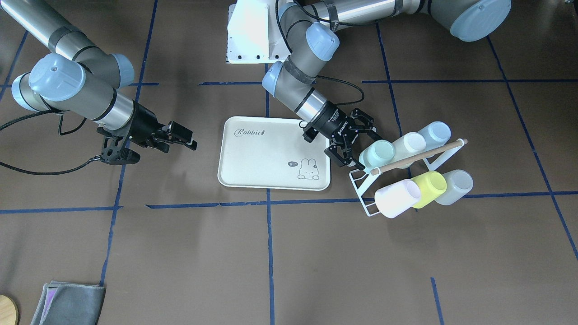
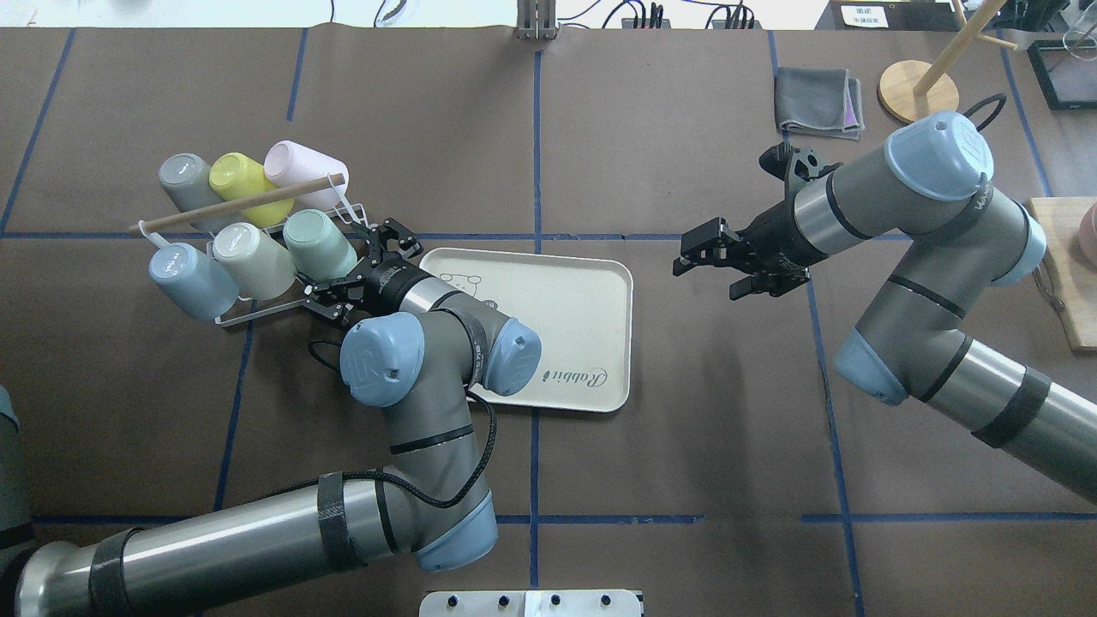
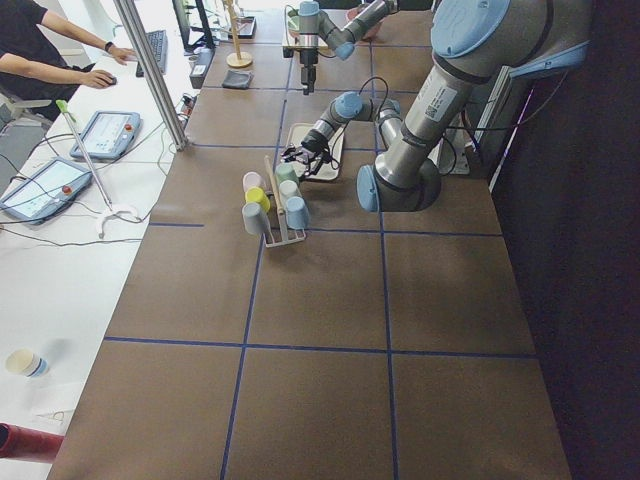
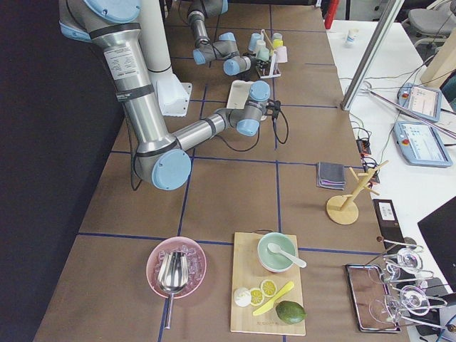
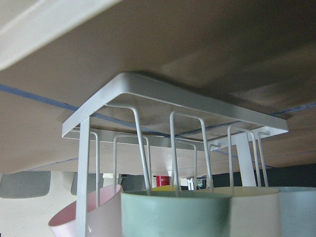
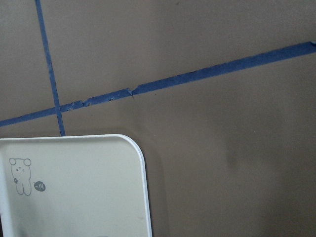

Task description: Pick up and place green cup on tray

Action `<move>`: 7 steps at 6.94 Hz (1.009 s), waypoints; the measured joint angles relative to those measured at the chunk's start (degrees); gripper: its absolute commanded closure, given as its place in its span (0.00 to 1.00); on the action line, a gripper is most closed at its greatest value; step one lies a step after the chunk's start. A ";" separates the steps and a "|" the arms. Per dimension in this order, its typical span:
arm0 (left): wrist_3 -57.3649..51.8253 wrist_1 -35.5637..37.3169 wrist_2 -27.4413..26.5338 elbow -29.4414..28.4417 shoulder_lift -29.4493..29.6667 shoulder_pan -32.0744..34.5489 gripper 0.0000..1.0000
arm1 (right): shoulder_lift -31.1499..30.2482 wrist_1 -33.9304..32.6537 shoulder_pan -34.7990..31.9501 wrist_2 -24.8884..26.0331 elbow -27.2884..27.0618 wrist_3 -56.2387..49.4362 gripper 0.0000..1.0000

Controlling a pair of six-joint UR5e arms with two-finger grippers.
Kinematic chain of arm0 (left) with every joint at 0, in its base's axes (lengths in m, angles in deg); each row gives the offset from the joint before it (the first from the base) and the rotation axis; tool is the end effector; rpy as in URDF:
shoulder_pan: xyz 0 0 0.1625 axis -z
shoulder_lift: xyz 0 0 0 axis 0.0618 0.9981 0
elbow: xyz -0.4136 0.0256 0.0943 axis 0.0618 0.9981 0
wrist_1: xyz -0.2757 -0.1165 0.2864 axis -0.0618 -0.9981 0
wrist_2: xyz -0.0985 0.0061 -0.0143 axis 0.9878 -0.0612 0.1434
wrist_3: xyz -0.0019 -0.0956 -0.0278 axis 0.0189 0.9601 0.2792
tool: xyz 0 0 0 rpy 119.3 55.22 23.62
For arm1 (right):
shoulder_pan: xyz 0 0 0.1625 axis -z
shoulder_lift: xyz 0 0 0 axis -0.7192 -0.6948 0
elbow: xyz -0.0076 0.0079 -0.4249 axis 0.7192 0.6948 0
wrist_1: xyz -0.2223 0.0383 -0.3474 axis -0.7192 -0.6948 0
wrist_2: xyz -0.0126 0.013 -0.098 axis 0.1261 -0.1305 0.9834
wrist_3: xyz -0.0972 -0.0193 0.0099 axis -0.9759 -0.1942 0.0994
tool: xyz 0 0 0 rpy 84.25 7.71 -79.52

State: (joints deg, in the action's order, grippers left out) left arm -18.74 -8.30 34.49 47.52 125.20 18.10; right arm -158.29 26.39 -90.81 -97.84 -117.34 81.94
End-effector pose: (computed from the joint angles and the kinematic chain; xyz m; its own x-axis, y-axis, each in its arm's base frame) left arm 0.5850 -0.4432 0.2858 -0.4498 0.8050 0.3868 -0.8325 -0.2211 -0.5080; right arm -0.3936 -0.4868 0.3597 0.3111 0.1790 0.9334 -0.0723 0.9837 -0.1646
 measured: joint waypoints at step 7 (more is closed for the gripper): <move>-0.92 -0.34 -1.91 -0.62 -1.46 0.09 0.03 | -0.45 0.09 0.00 -0.07 -0.19 0.00 0.00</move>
State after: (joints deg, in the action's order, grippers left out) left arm -19.67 -8.64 32.58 46.90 123.75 18.20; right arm -158.74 26.48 -90.81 -97.91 -117.53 81.94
